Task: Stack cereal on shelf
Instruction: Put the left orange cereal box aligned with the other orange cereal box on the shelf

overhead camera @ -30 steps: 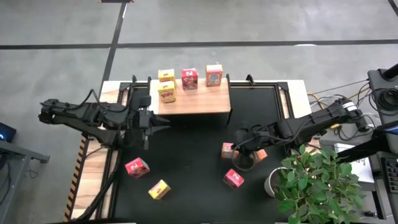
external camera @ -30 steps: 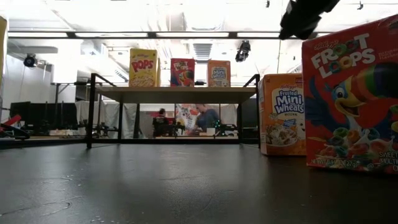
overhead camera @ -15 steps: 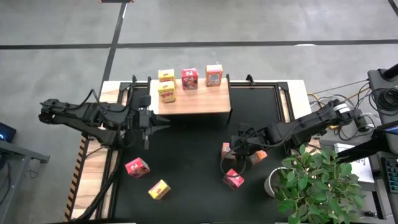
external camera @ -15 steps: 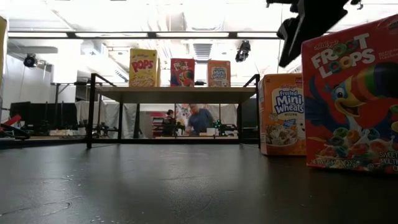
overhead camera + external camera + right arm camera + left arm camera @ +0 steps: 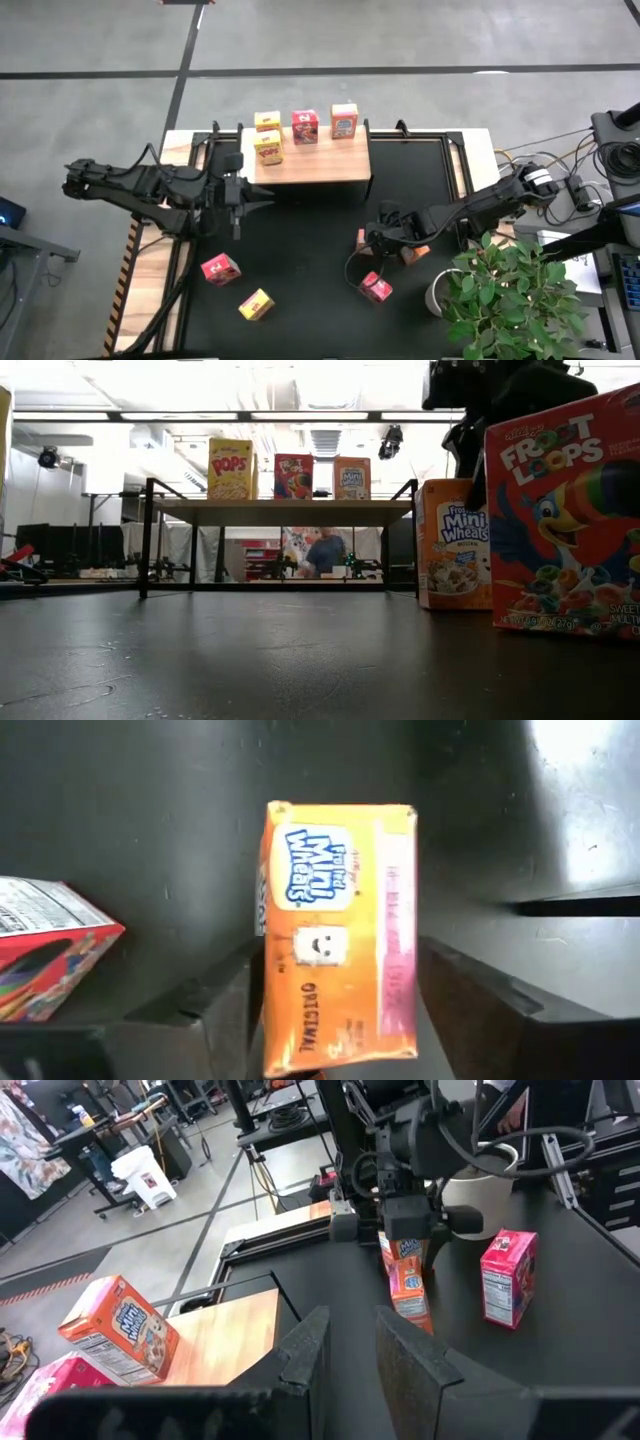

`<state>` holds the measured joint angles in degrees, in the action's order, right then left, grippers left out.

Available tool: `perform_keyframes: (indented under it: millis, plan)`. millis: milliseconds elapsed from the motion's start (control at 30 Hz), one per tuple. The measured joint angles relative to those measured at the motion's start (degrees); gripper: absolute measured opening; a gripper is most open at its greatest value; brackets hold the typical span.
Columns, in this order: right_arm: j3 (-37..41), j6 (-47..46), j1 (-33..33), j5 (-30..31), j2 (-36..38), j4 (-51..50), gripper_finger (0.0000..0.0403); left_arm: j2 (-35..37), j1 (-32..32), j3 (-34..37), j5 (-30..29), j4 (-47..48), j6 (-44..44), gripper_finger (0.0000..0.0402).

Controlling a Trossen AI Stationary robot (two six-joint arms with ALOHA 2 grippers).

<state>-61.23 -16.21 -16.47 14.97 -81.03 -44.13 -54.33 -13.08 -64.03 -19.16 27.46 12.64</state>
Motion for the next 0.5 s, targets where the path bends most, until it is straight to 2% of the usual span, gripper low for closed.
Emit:
perform_keyframes:
  millis: [267, 500]
  plan:
    - [0.0, 0.2, 0.0, -0.4, 0.5, 1.1, 0.0174, -0.6, 0.0, 0.0, 0.0, 0.0, 0.1, 0.0063]
    - [-1.5, 0.1, 0.0, -0.4, 2.6, 1.2, 0.0153, -0.9, 0.0, 0.0, 0.0, 0.0, 0.3, 0.0063]
